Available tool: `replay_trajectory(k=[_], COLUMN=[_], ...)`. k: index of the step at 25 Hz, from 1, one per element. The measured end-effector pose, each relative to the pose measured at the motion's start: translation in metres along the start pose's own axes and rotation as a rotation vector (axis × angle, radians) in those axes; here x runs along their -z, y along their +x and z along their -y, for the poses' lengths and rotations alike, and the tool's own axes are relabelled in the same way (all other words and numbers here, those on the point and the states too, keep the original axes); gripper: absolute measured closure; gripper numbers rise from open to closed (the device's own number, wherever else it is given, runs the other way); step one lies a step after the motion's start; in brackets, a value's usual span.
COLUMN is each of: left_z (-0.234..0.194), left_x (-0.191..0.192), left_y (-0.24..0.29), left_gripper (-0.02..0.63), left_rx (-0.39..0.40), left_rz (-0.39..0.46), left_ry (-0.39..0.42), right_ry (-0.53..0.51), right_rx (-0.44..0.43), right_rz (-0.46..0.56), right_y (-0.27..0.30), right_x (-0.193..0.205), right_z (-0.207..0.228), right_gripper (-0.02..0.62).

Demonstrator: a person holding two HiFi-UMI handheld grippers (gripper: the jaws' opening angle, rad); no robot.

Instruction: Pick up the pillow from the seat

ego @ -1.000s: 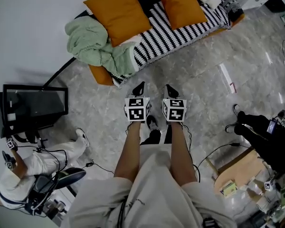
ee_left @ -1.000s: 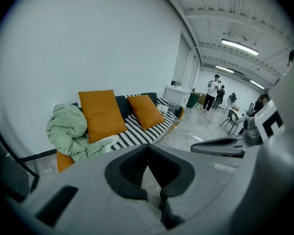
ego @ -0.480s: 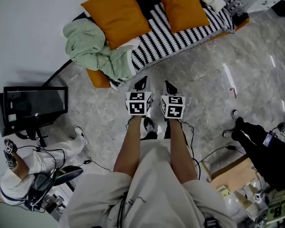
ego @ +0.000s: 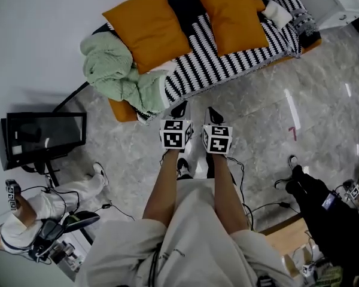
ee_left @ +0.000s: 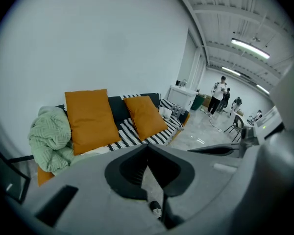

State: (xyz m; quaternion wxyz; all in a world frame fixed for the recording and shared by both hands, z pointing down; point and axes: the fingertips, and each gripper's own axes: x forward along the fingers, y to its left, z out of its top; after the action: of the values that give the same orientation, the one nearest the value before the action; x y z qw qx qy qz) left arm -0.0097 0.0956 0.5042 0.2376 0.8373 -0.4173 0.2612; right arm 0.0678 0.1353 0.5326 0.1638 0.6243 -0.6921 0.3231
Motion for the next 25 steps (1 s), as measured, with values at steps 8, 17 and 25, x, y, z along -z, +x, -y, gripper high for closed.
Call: replay_trajectory(k=[8, 17, 25], left_z=[0.006, -0.027, -0.084], left_x=[-0.035, -0.063, -0.068], left_y=[0.057, 0.074, 0.080], left_gripper=[0.597, 0.597, 0.597], left_rx=[-0.056, -0.133, -0.232], left_rz=[0.005, 0.042, 0.073], left_ry=[-0.055, -0.140, -0.240], right_ry=[-0.029, -0.034, -0.076], right_rx=[-0.049, -0.100, -0.198], right_rz=[-0.027, -0.062, -0.072], right_y=[0.037, 0.080, 0.125], right_x=[-0.037, -0.064, -0.095], right_z=[0.054, 0.079, 0.040], right_gripper=[0.589, 0.589, 0.589])
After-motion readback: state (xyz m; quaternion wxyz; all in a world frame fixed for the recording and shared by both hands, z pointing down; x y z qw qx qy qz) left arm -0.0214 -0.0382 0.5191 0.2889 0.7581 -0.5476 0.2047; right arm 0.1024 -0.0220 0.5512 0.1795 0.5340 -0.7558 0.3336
